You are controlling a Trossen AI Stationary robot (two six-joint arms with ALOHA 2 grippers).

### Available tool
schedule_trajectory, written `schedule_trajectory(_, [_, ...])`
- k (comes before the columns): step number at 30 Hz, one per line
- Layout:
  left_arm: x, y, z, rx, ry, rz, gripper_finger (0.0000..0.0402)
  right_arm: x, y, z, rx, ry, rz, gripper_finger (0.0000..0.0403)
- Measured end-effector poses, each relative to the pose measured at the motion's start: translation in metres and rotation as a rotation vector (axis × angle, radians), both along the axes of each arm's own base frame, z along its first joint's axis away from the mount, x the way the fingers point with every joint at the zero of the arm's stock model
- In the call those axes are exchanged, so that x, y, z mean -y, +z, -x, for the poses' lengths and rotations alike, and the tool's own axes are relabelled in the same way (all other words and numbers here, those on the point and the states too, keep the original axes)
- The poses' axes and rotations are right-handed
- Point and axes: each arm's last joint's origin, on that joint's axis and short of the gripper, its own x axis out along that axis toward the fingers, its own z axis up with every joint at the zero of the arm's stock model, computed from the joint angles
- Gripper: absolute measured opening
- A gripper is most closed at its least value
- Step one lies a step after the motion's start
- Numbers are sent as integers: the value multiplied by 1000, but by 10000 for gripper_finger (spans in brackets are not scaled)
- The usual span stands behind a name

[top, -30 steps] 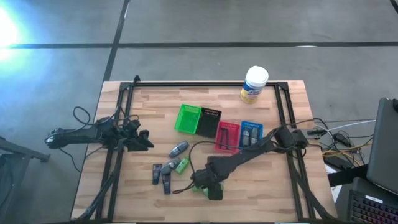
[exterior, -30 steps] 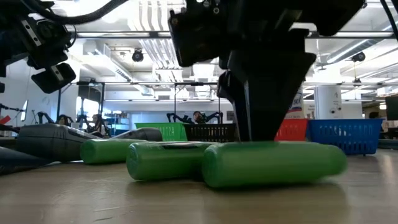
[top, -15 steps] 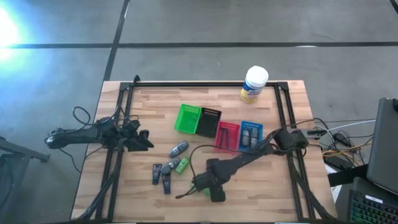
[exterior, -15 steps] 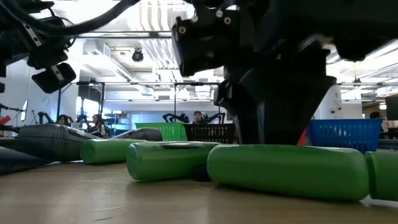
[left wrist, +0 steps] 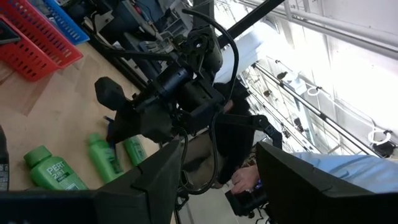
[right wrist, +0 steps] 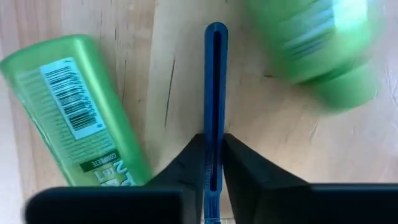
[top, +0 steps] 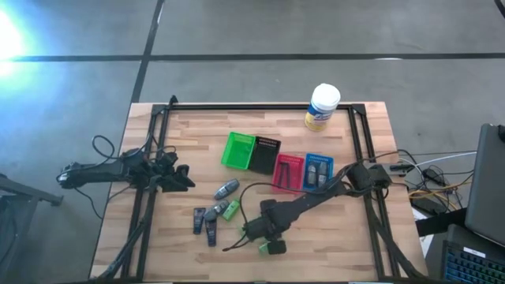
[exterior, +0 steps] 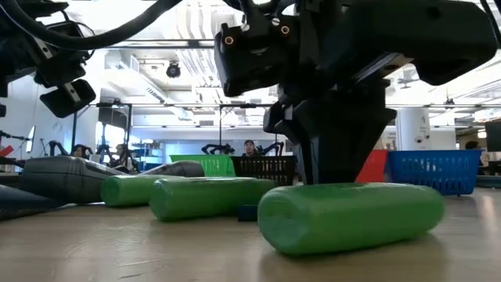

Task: Pick & Place Travel size toiletries
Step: Put the razor into the red bin

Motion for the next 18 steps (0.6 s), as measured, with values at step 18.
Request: schedule_trajectory(18, [-2, 0, -1, 12, 67, -24, 213, 89, 102, 62, -22, -1230, 170, 19])
